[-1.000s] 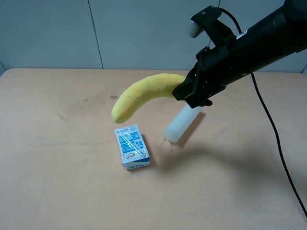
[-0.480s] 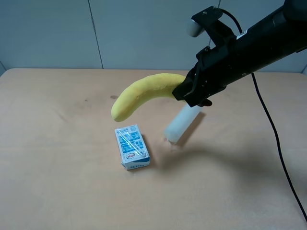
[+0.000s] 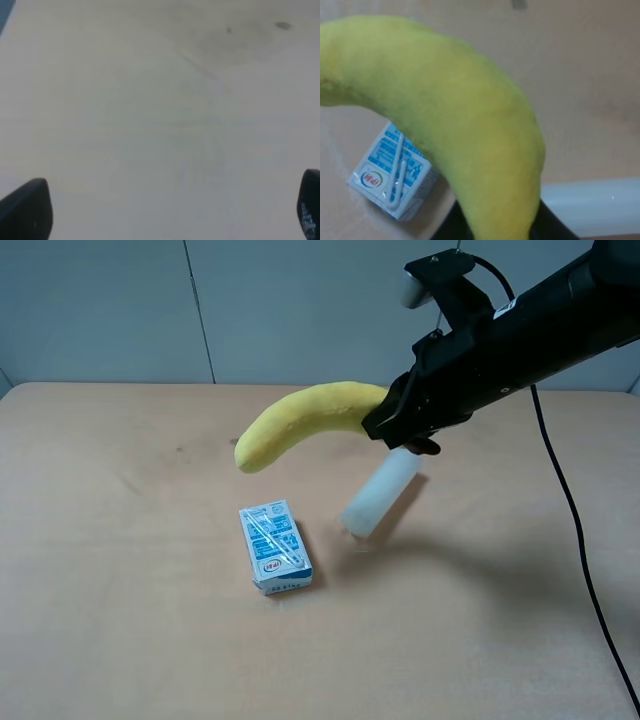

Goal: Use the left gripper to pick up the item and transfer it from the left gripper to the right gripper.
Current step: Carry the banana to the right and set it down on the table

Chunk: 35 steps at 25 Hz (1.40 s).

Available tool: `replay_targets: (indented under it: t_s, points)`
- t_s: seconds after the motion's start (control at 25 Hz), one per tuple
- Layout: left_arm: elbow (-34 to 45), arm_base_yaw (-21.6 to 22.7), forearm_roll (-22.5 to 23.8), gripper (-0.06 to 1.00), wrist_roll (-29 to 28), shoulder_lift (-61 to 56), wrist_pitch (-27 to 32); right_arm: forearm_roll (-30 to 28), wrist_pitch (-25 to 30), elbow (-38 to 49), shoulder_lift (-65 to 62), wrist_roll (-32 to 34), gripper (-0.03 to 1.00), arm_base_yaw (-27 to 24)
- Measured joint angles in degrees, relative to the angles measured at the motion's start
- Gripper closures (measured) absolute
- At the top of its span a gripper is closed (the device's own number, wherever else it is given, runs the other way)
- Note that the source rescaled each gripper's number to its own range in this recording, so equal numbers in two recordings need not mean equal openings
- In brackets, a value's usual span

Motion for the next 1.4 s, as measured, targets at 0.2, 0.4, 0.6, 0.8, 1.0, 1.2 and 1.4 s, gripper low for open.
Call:
replay_targets:
  t_s: [0.2, 0.4, 0.6, 0.8, 1.0, 1.2, 1.4]
  points:
    - [0.0, 0.9, 0.0, -0.03, 0.0, 0.0, 0.0, -6.8, 0.9, -1.4, 0.0, 12.0, 0.97, -1.1]
    - [0.0, 0.9, 0.0, -0.03, 0.0, 0.0, 0.0, -17.1, 5.1, -5.7, 0.0, 27.2, 0.97, -5.8]
    - [0.0, 0.9, 0.0, -0.03, 0.0, 0.0, 0.0, -22.3, 8.2, -7.1, 0.1, 33.6, 0.97, -12.2]
    - [0.0, 0.9, 0.0, -0.03, 0.0, 0.0, 0.0, -23.0, 9.1, -7.2, 2.4, 33.9, 0.97, -19.3]
    - [0.0, 0.9, 0.0, -0.03, 0.0, 0.0, 0.0, -23.1, 9.0, -7.2, 7.9, 34.3, 0.97, -25.4]
    - [0.0, 0.9, 0.0, -0.03, 0.0, 0.0, 0.0, -23.1, 7.9, -7.2, 13.9, 34.3, 0.97, -30.1]
    - [0.0, 0.9, 0.0, -0.03, 0.0, 0.0, 0.0, -23.1, 5.2, -7.2, 17.6, 35.6, 0.97, -34.6]
